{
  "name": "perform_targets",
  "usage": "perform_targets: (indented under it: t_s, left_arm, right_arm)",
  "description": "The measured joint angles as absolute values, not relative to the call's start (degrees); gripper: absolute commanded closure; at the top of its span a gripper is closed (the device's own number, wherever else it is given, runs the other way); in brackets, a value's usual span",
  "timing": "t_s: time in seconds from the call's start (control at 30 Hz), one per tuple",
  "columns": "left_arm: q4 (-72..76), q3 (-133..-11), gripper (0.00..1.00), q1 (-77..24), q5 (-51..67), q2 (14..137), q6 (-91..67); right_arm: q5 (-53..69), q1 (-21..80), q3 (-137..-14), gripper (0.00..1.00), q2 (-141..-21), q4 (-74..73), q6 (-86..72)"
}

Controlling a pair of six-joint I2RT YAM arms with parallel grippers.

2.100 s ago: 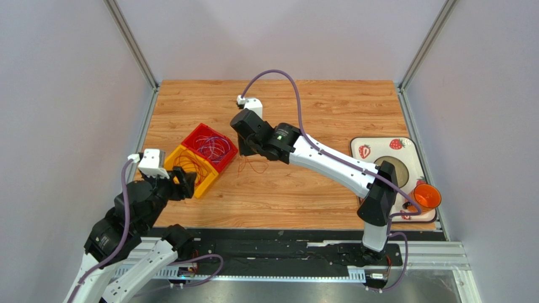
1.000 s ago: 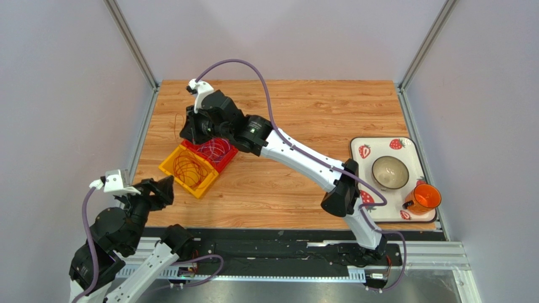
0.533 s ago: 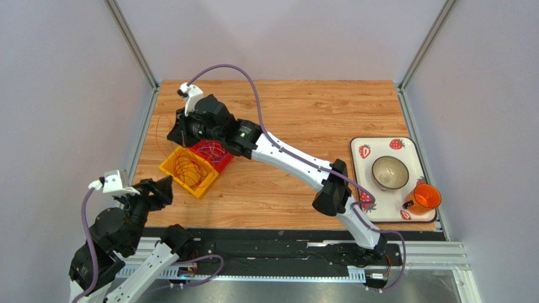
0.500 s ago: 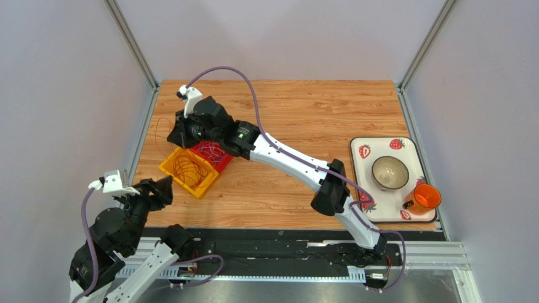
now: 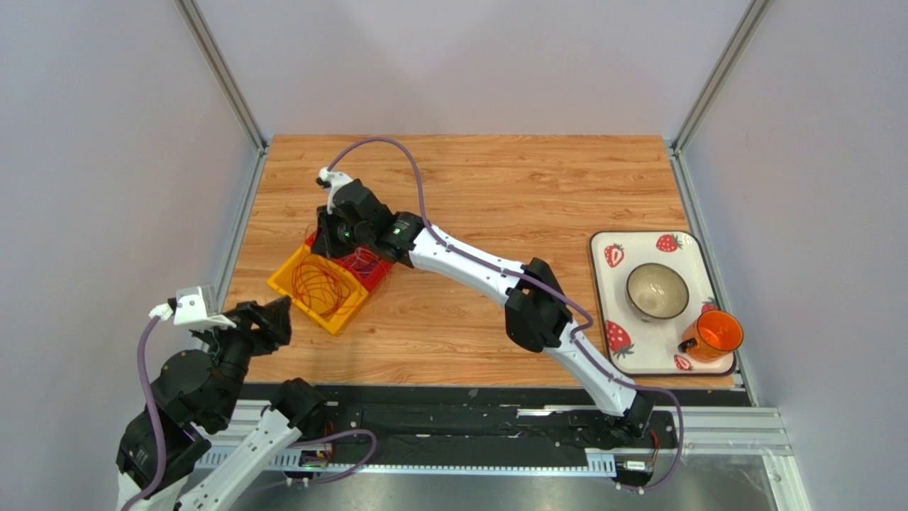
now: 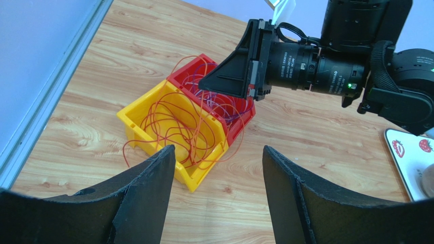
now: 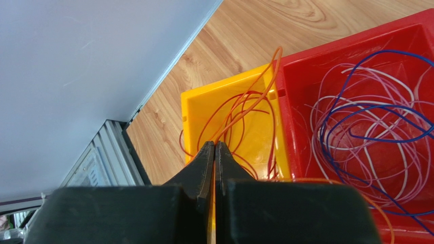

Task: Untangle the cables

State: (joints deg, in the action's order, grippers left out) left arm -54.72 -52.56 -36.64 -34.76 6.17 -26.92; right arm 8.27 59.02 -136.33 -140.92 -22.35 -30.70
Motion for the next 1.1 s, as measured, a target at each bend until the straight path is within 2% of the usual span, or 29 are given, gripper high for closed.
perform_targets:
  t_s: [0.53,0.63,0.67,0.77,1.03,1.1]
  left_arm:
    - [-54.6,-52.6,0.29,-34.3,-33.2,7.6,-26.7]
    - [-54.6,-52.6,0.29,-34.2,-33.1,7.7,-26.7]
    - [-54.6,-52.6,0.29,-34.1,-33.1,7.7,-26.7]
    - [-54.6,-52.6,0.29,-33.9,-33.0,7.9,-26.7]
    - [-54.5,-52.6,0.29,-33.6,-32.8,8.1,-26.7]
    - [-54.5,-52.6,0.29,-33.6,-32.6,8.3,-26.7]
  right_arm:
    - [10.7,60.7,-132.4,1.0,-145.3,-21.2,-30.8]
    - [11.1,61.2,-132.4,0.88,-145.4,-21.8,-30.4]
    - [11.2,61.3,-132.7,0.76,-145.5,-22.4,-30.1]
    - [11.7,61.5,-134.7,0.61,-146.3,-24.2,-29.3]
    - [11.5,61.5,-135.1,0.48,-145.8,-27.4,-27.1]
    - [10.7,61.5,-134.9,0.47,-144.7,-28.6,-26.7]
